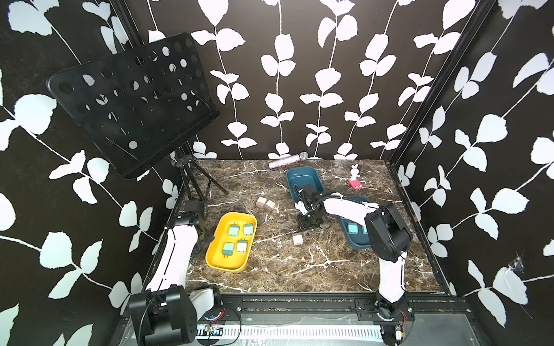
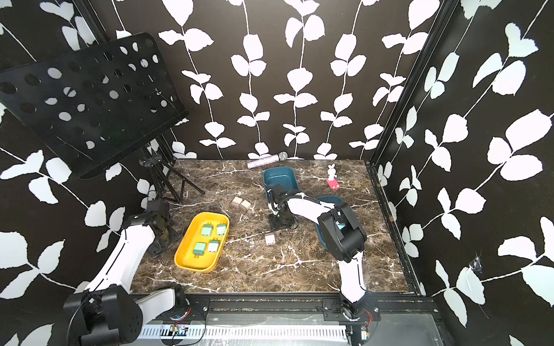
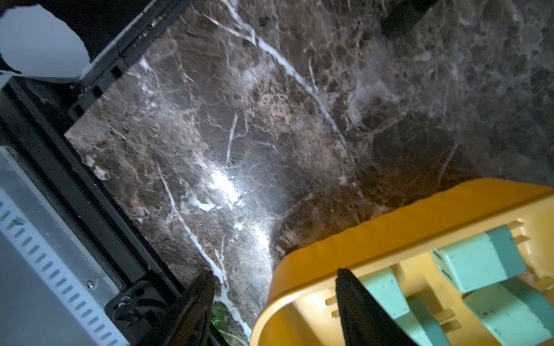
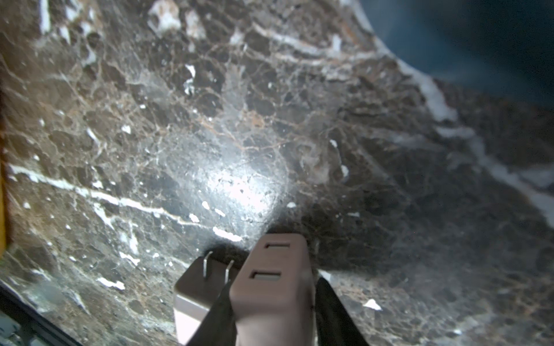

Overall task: Place the plugs by color into the storage box
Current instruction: Pick up the plug from the center of the board, then place the plug in the storage box.

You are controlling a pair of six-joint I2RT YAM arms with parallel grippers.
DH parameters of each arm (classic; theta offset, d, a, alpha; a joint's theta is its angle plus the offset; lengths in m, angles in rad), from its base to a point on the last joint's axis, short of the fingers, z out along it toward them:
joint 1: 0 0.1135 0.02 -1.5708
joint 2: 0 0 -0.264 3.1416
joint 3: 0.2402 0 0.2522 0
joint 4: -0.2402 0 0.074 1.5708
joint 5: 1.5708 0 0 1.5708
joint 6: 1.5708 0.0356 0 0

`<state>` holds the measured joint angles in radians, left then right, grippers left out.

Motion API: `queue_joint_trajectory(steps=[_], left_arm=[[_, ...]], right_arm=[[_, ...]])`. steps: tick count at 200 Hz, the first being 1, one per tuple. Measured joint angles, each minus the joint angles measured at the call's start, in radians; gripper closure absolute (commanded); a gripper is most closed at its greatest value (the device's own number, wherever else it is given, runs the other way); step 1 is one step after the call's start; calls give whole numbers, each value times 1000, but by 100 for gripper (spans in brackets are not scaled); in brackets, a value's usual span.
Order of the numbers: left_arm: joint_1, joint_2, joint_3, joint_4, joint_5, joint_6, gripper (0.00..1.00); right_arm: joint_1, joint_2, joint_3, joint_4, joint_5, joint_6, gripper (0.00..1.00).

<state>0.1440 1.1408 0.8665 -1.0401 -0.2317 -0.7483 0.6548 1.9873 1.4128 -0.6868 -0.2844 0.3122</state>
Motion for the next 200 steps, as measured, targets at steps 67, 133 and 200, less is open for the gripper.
queue_joint_trajectory(steps=[67,133,200], left_arm=[[-43,35,25,77,202,35,32],[-142,17,17,113,267,1,31],[-203,-21,14,124,296,-17,31]], right_arm=[[0,-3,45,-51,11,1,77],[-106,17,425,-214,14,1,76],[-258,477,1062,-271,-14,22,74]])
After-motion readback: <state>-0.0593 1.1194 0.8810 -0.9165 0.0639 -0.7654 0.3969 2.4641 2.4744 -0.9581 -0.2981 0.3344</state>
